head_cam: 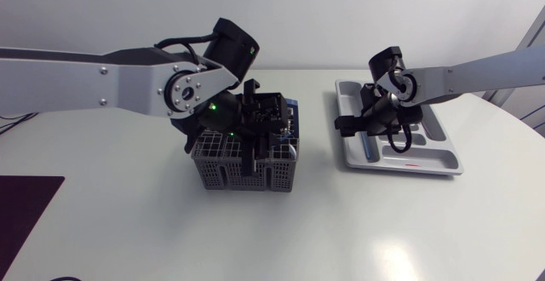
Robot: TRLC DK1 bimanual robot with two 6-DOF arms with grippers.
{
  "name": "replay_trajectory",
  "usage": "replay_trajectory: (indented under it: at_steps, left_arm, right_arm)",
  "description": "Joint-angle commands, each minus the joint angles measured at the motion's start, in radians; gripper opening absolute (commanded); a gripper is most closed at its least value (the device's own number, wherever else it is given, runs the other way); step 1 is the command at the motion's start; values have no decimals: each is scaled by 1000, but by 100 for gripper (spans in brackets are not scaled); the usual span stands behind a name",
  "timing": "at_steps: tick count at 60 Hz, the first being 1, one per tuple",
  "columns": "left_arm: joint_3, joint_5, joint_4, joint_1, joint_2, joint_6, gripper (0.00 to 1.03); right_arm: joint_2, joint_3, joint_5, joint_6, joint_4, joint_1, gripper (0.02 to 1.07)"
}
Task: Unload the cutlery basket into the drawer organizer.
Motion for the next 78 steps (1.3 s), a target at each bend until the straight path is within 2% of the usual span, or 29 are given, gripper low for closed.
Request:
replay_trajectory:
  at_steps: [1, 5, 8, 14, 26, 47, 78]
  left_arm:
    - [11, 10, -11, -9, 26, 21, 42]
    - [17, 21, -17, -9, 32, 16, 42]
    - [23, 27, -25, -9, 39, 13, 36]
    - [29, 30, -31, -10, 46, 8, 33]
    - [63, 47, -69, -1, 51, -5, 21]
    - [36, 128, -69, 19, 25, -47, 15]
    - [25, 205, -67, 57, -14, -93, 14]
  right_arm:
    - [-29, -30, 8, -16, 9, 10, 89]
    - [-35, -39, 8, -17, 9, 11, 89]
    - [-41, -45, 8, -19, 13, 13, 89]
    - [-50, -58, 8, -25, 20, 13, 89]
    - [-61, -79, 8, -33, 36, 13, 89]
    - [-79, -101, 8, -45, 49, 13, 89]
    - [-93, -118, 8, -54, 54, 19, 89]
